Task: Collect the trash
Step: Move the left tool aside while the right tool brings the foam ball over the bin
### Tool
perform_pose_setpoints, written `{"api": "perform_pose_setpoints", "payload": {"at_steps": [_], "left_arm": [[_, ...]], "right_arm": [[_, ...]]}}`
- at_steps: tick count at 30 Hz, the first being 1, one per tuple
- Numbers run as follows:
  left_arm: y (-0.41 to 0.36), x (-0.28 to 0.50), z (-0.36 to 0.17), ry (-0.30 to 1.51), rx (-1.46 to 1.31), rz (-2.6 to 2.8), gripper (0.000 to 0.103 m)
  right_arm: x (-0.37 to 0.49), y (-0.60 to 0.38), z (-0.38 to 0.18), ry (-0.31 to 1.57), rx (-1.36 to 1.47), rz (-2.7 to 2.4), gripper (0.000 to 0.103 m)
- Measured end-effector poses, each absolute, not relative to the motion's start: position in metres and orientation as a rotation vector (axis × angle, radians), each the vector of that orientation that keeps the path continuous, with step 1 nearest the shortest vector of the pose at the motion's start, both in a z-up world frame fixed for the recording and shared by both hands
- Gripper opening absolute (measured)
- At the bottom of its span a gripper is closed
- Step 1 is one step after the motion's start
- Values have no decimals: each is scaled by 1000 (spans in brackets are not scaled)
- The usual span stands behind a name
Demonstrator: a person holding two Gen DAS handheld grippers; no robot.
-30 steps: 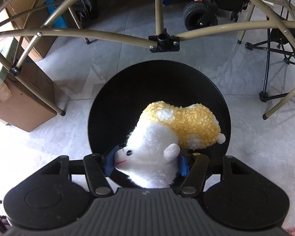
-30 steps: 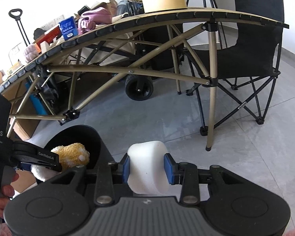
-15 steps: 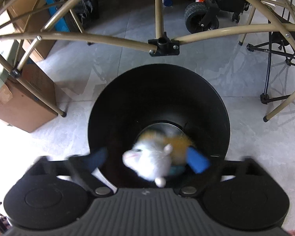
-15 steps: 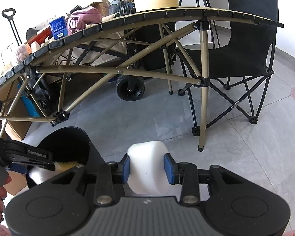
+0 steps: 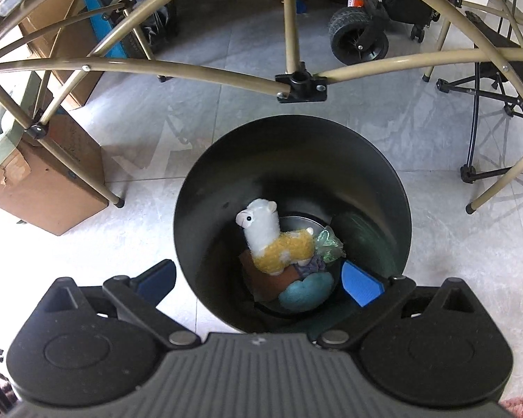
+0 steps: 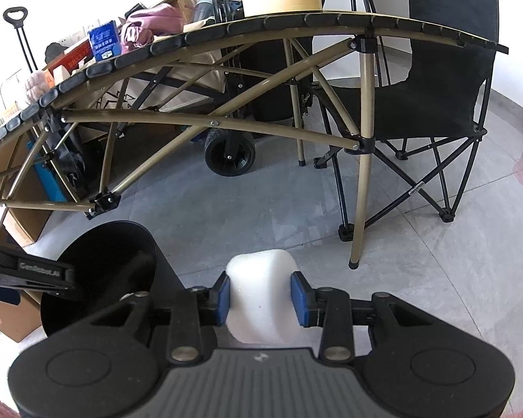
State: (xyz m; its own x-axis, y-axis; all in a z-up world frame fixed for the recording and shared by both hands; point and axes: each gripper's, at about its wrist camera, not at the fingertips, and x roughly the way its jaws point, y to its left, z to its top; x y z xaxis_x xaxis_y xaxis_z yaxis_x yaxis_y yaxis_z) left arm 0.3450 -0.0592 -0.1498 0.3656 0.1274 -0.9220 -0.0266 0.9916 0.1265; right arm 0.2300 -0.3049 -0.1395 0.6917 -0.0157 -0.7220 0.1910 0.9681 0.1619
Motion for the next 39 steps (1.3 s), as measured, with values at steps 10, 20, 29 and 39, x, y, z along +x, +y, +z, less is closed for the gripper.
{"api": "perform_pose_setpoints", "payload": {"at_steps": [10,20,29,39], "left_arm": [[-34,336,-140,1175,62,107,103],[1,325,-130,1157,23,144,103],[31,317,-124,1144,-14,169,103],[62,307,-120,1131,-57,215,103]], "right_arm": [[238,-287,-137,808,197,-91,35],[248,-255,-134,821,157,-31,35],[258,-215,-128,828,131,47,35],[268,-177,-124,846,114,124,35]]}}
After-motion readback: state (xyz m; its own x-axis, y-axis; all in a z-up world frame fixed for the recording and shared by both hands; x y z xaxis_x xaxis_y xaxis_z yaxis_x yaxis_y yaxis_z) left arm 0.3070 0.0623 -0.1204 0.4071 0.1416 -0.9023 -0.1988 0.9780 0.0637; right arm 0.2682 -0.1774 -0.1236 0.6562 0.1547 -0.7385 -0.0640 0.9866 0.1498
